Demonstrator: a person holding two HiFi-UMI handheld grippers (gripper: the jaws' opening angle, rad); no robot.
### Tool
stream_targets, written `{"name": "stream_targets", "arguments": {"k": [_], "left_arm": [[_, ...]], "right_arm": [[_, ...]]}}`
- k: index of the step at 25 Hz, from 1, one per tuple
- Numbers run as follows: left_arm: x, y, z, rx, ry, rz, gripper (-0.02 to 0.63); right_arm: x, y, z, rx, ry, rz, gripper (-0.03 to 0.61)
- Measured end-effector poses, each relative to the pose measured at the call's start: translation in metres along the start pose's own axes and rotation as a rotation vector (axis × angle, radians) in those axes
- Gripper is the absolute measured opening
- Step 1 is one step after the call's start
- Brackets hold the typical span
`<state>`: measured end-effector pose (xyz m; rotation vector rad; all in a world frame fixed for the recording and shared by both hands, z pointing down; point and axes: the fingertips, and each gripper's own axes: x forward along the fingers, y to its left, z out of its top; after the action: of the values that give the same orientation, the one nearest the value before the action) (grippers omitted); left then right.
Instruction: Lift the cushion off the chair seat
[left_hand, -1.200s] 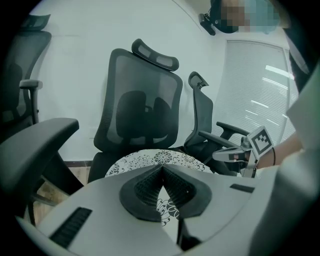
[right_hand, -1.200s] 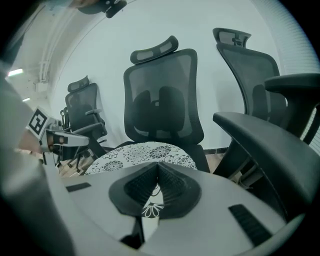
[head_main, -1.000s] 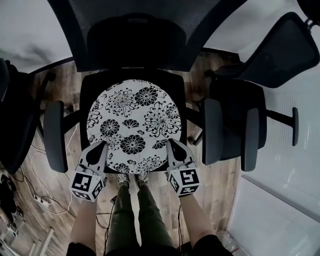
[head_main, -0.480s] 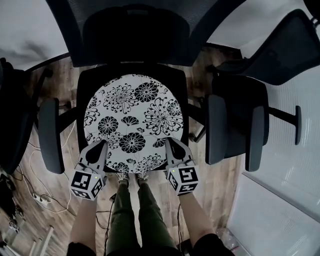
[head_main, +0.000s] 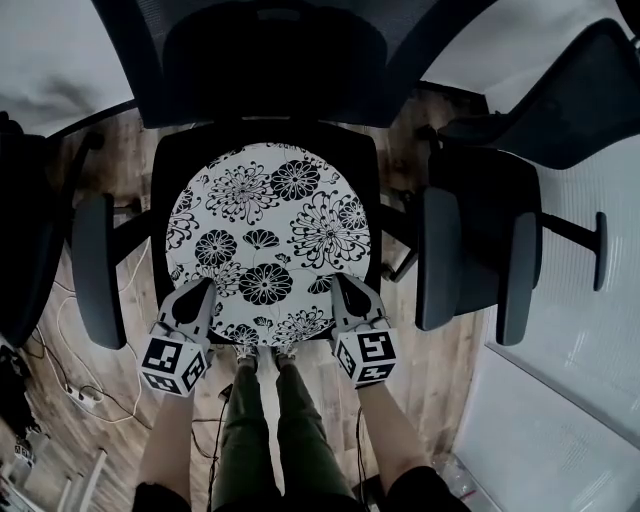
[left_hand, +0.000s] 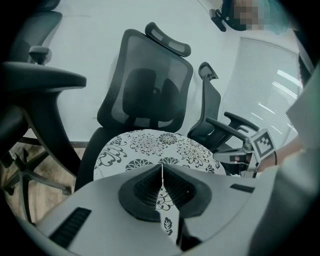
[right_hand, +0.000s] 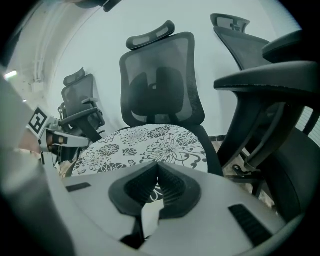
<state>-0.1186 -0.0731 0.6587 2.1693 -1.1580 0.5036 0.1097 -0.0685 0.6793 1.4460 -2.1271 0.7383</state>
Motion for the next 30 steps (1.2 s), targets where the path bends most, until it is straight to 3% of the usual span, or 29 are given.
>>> {"name": "stream_targets", "arguments": {"k": [9, 10, 11, 12, 18, 25, 30], "left_arm": [[0.007, 0.002, -0.010, -0.032, 0.033, 0.003, 0.017], [0.009, 0.005, -0.013, -0.041, 0.050, 0.013, 0.078], [0.010, 0.008, -0.016, -0.050, 0.073, 0.027, 0.192], [0.011, 0.011, -0.020, -0.056, 0.094, 0.043, 0.241], [0.005, 0.032, -0.026, -0.069, 0.114, 0.152, 0.344], [0.003, 0.051, -0.035, -0.091, 0.146, 0.226, 0.371], [-0.004, 0.058, -0.025, -0.110, 0.094, 0.286, 0.380]], "right_arm": [[0.003, -0.004, -0.013, 0.015, 0.050, -0.029, 0.019], [0.004, -0.006, -0.015, 0.022, 0.065, -0.037, 0.044], [0.005, -0.007, -0.017, 0.029, 0.079, -0.049, 0.161], [0.005, -0.009, -0.019, 0.034, 0.089, -0.063, 0.215], [-0.006, -0.030, -0.016, 0.035, 0.060, -0.191, 0.278], [-0.007, -0.049, -0.030, 0.101, 0.097, -0.236, 0.288], [-0.004, -0.049, -0.037, 0.133, 0.119, -0.230, 0.288]]}}
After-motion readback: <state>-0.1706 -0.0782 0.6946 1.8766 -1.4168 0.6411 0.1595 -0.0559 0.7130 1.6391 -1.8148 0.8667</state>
